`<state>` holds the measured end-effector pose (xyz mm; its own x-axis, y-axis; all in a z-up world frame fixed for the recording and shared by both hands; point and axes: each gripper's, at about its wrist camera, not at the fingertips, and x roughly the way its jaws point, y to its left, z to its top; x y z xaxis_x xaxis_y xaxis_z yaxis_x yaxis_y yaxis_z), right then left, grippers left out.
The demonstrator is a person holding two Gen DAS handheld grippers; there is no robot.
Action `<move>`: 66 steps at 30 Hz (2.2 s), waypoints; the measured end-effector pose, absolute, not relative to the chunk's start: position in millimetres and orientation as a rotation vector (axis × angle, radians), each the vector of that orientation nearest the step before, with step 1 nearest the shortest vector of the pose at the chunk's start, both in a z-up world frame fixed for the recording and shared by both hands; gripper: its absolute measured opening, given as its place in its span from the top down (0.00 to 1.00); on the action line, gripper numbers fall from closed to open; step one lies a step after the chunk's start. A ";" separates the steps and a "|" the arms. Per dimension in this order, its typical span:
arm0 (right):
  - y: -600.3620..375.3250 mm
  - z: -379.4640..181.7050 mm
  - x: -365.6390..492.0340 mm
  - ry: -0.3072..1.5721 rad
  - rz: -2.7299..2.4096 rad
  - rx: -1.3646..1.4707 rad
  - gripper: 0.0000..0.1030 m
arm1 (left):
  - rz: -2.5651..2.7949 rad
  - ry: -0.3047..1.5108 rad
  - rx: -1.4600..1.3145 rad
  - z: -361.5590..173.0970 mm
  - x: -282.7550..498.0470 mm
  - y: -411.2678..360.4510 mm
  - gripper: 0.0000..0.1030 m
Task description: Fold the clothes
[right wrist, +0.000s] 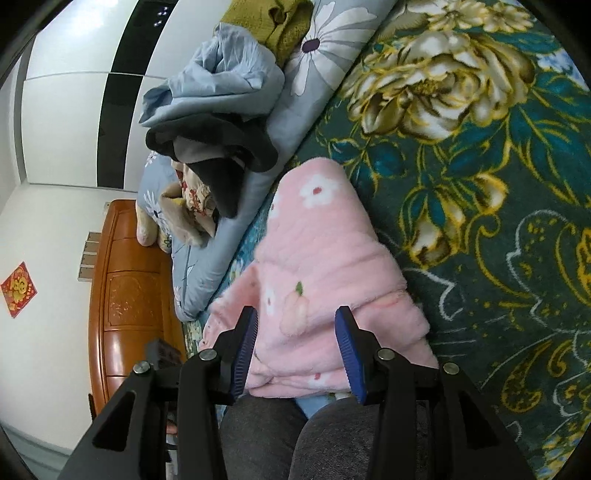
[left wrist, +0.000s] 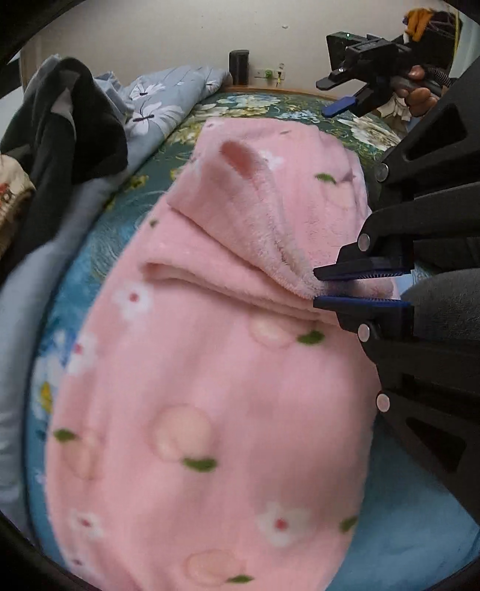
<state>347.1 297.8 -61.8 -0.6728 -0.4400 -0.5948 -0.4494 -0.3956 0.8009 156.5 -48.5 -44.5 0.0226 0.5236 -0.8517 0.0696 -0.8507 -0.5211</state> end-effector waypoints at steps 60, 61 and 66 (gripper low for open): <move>273.7 -46.6 255.4 1.190 2.438 -1.684 0.56 | 1.936 -0.443 -1.641 13.0 138.7 -23.9 0.84; 272.1 -46.7 257.7 1.192 2.434 -1.686 0.56 | 1.952 -0.430 -1.634 16.4 137.7 -25.4 0.84; 263.4 -65.9 262.6 1.193 2.359 -1.746 0.56 | 1.966 -0.388 -1.815 -25.9 140.7 -43.1 0.84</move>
<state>262.6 263.4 -65.9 -0.3921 -0.4346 -0.8108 -0.3954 -0.7162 0.5752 140.7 -43.1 -25.9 -0.0469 0.4915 -0.8696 -0.1246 -0.8666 -0.4831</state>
